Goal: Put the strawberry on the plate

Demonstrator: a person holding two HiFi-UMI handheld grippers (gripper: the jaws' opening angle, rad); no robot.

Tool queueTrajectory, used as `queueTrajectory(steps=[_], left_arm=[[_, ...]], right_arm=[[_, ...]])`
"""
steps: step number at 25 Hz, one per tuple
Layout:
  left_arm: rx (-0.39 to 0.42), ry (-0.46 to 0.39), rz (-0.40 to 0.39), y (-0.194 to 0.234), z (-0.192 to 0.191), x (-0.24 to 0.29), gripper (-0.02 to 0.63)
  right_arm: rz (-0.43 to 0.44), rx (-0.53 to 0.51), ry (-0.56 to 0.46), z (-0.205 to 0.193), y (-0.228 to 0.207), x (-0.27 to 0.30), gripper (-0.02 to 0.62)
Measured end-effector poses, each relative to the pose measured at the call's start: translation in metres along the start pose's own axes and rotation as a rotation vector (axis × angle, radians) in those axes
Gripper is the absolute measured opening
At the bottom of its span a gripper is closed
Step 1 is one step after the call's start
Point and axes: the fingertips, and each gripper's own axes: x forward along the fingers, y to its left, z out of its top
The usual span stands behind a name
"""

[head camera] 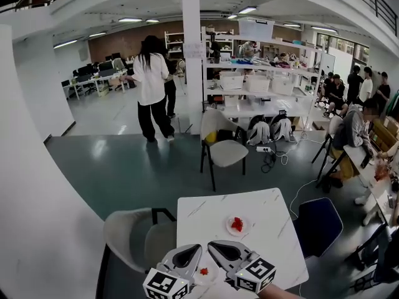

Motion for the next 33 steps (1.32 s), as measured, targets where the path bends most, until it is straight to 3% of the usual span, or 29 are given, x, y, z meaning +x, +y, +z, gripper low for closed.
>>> queueTrajectory(steps=[9,33], left_arm=[[0.003,-0.043,0.019,-0.009,0.022,-0.016,0.011],[0.019,-0.025,0.027,0.006,0.015,-0.013,0.011]], right_arm=[[0.009,-0.039,-0.019,0.019,0.017,-0.009,0.003],[0.014,-0.061,-0.005,0.009,0.016,0.006,0.003]])
